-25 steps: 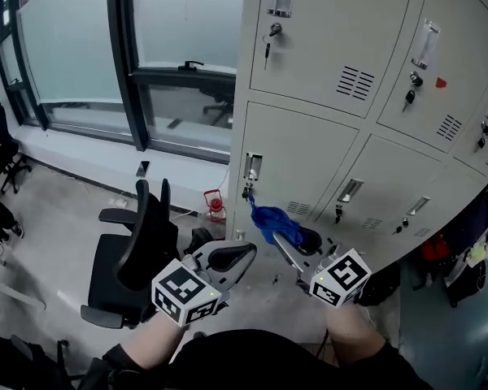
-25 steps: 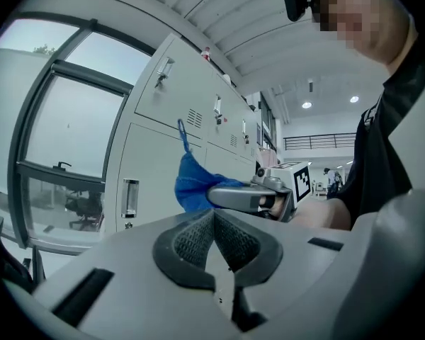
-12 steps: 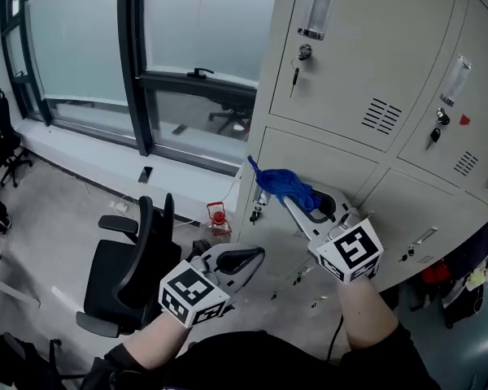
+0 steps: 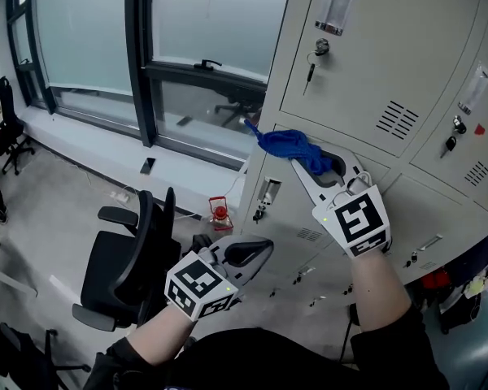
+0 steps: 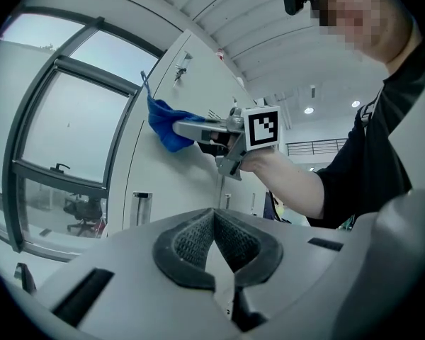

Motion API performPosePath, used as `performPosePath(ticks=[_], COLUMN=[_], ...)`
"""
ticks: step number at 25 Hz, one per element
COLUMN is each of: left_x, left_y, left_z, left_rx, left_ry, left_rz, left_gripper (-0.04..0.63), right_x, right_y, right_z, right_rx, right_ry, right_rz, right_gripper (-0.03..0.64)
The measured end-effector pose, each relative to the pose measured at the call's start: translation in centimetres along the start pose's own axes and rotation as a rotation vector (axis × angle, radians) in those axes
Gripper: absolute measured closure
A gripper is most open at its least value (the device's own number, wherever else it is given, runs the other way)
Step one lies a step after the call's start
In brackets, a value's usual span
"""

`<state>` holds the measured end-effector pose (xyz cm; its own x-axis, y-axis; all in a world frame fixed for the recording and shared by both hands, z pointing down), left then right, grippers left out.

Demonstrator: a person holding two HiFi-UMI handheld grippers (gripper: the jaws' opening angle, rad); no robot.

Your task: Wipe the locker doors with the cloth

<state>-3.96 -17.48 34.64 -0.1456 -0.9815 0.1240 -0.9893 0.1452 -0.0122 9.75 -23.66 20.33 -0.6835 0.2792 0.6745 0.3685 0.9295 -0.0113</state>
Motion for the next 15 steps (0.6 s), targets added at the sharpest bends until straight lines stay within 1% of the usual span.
performPosePath(ticks=[7, 9, 12, 15], left_x=[-0.4, -0.5, -0.6, -0.7], left_y=[0.4, 0.6, 1.1, 1.5], left_z=[-0.5, -0.6, -0.9, -1.5], left_rx=[0.009, 0.01, 0.008, 0.014], left_ry=[0.013, 0.013, 0.023, 0.035], left_rz=[-0.018, -0.017, -0.012, -0.007], left_gripper=[0.588, 0.588, 0.588, 0.588], right_x=[0.2, 0.6, 2.0, 3.8], right_y=[-1.7, -2.2, -2.6, -2.9], right_z=[0.6, 0.7, 0.1, -2.0], right_rx=[0.025, 0.025, 0.038, 0.069], right_ry=[0.067, 0.111, 0.176, 0.163], right_rz=[-0.069, -0.085, -0.072, -0.026], right_gripper=[0.514, 0.514, 0.514, 0.514])
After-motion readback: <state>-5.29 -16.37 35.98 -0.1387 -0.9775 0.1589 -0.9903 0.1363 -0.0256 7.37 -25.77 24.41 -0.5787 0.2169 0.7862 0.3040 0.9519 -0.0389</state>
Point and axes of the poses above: the fingertips, and each gripper's own axes: y backward along the fingers, x to its left, z out of its top, the point moved 8 cm from there along y, backward along the fingers, and after that the axes turned 10 degrees about -z, right-handed, at the moved point
